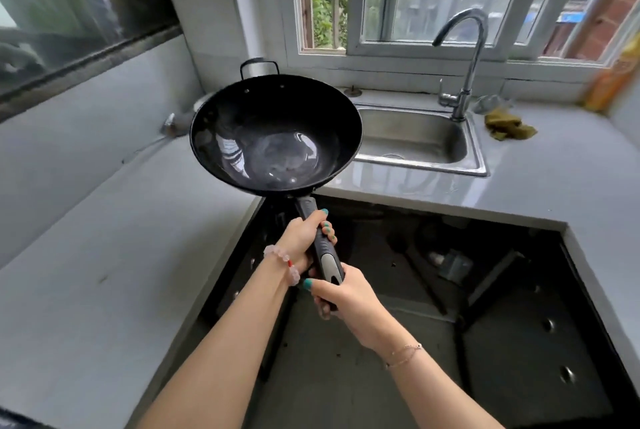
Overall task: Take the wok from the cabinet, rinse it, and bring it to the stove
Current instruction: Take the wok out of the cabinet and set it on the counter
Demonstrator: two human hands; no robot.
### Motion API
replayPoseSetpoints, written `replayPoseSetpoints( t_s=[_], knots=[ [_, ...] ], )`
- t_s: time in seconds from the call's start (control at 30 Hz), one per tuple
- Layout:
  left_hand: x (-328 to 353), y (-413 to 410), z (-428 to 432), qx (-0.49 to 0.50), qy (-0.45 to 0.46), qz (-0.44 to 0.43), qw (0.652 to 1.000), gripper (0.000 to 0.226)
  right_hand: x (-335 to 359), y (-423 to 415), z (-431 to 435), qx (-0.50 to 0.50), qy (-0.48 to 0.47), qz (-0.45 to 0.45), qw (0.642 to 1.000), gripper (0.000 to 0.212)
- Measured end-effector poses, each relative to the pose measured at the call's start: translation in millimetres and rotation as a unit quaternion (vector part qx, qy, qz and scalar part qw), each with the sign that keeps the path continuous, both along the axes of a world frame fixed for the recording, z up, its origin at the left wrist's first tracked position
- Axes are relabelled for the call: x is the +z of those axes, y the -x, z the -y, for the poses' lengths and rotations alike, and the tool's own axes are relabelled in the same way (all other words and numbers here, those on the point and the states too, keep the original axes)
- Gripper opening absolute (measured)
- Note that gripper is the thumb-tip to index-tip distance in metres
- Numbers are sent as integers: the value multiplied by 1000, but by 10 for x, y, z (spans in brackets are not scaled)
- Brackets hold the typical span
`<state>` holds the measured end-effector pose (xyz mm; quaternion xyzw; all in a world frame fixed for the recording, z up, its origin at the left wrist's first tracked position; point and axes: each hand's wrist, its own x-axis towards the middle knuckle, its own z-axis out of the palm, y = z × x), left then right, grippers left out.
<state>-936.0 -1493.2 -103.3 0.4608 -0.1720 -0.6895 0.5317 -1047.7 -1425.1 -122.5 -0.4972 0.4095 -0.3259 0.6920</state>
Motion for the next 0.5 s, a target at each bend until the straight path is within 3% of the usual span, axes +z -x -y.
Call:
replayPoseSetpoints(
  t_s=[0.5],
  knots=[
    [-164, 2086, -188, -202, -58, -1, 978, 26, -138, 1776, -558, -178, -5, -24, 984, 9]
  ],
)
